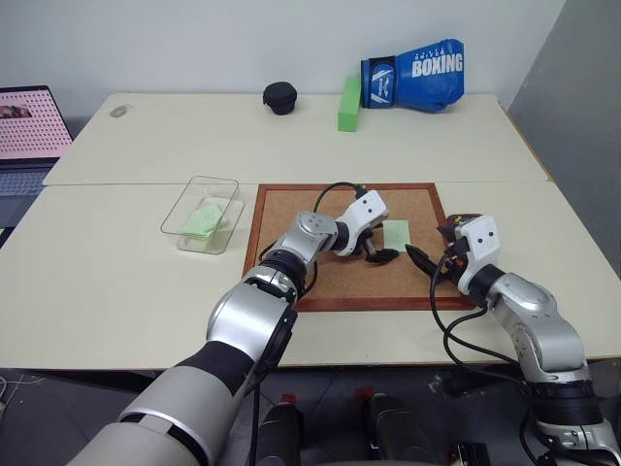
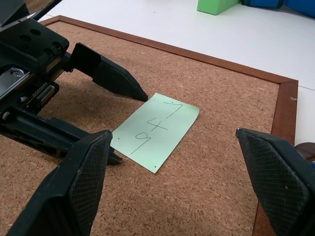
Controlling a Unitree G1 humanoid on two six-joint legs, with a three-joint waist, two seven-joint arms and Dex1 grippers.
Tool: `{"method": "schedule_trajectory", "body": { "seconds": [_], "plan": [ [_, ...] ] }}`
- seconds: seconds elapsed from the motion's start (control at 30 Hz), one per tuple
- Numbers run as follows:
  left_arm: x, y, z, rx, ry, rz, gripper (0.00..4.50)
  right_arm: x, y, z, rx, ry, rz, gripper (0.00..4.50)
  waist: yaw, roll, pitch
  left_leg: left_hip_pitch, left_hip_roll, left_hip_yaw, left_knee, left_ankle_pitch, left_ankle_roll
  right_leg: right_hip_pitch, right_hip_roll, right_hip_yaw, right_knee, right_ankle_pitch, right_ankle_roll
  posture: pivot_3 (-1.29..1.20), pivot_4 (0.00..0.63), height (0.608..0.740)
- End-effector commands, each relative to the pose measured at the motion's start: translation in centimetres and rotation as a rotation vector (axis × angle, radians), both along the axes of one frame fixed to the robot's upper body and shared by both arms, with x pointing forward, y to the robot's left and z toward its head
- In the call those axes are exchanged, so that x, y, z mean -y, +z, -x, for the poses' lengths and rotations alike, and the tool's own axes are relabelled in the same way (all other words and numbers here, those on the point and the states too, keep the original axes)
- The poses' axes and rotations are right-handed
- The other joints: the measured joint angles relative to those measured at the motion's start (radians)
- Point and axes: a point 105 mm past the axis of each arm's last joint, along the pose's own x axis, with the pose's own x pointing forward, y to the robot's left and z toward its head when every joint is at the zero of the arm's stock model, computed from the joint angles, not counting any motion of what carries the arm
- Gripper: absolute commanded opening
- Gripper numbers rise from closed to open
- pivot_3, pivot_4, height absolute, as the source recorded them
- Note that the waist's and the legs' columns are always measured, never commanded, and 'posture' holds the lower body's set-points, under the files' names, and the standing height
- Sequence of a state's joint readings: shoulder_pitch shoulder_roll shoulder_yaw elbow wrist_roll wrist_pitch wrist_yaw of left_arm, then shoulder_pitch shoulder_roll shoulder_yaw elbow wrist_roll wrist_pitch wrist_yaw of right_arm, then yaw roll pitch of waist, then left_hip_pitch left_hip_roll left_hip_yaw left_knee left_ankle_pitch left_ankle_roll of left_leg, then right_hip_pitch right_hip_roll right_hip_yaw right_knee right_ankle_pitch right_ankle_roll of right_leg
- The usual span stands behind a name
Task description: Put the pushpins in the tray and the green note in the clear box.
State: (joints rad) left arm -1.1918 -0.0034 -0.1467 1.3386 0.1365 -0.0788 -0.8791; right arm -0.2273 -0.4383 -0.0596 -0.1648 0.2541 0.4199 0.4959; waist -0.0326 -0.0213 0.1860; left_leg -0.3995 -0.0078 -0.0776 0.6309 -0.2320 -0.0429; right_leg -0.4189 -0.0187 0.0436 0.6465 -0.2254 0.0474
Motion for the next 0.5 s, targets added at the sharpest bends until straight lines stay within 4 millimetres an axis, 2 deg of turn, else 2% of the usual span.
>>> {"method": "schedule_trajectory", "body": {
  "seconds": [0.03,0.5],
  "plan": [
    [0.43,0.04,0.31,0.001,-0.026,0.004,3.73,0.18,1.85,-0.23,0.068,-0.004,-0.003,4.28,0.000,0.000,0.000,0.000,0.000,0.000,0.000,0.000,0.000,0.000,0.000,0.000,0.000,0.000,0.000,0.00,0.150,0.740],
    [0.11,0.15,0.21,-0.001,-0.022,0.018,1.28,0.42,1.48,-0.25,0.057,-0.002,0.013,4.28,0.000,0.000,0.000,0.000,0.000,0.000,0.000,0.000,0.000,0.000,0.000,0.000,0.001,0.000,0.000,0.00,0.150,0.740]
  ]
}}
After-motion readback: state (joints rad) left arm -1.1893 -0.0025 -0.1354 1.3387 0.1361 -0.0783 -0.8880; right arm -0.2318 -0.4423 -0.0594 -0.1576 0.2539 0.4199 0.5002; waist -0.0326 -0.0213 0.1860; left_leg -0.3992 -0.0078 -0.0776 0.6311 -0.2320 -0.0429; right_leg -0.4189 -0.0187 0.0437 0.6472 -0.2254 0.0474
